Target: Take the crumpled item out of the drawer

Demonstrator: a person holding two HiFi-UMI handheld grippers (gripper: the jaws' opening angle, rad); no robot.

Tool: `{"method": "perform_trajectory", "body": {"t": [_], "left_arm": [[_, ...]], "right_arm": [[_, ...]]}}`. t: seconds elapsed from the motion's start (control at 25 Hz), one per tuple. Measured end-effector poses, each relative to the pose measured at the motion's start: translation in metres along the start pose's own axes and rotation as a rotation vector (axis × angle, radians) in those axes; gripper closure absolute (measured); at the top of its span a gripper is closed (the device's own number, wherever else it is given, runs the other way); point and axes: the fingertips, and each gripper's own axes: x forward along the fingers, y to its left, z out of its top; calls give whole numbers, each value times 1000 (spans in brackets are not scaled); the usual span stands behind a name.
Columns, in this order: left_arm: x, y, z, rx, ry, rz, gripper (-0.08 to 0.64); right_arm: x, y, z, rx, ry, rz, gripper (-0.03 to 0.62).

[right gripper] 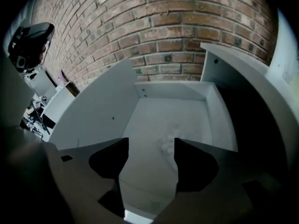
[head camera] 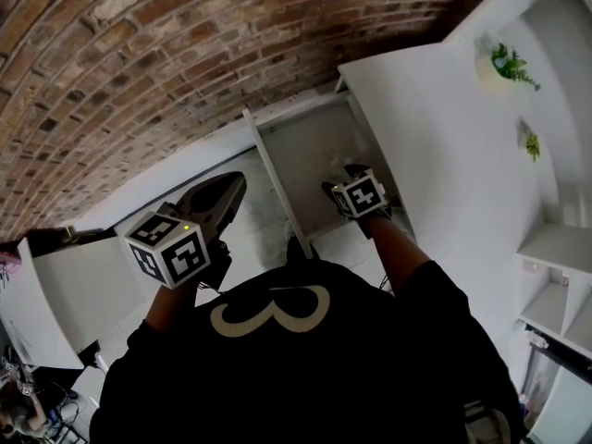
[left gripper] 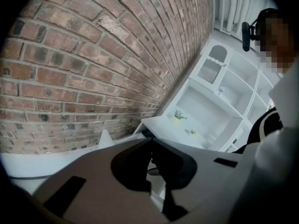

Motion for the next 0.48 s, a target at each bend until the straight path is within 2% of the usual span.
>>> {"method": "perform_trajectory", "body": {"t": [0.16, 0.36, 0.48], "left_arm": [[14, 17, 3, -15, 3, 25, 557], [27, 26, -5, -37, 25, 54, 557], [29, 32, -9, -40, 28, 76, 557]], "right_arm": [[28, -16, -4, 34, 55, 1, 270], [51, -19, -12, 68, 133, 51, 265], [60, -23, -11, 64, 143, 76, 264]]}}
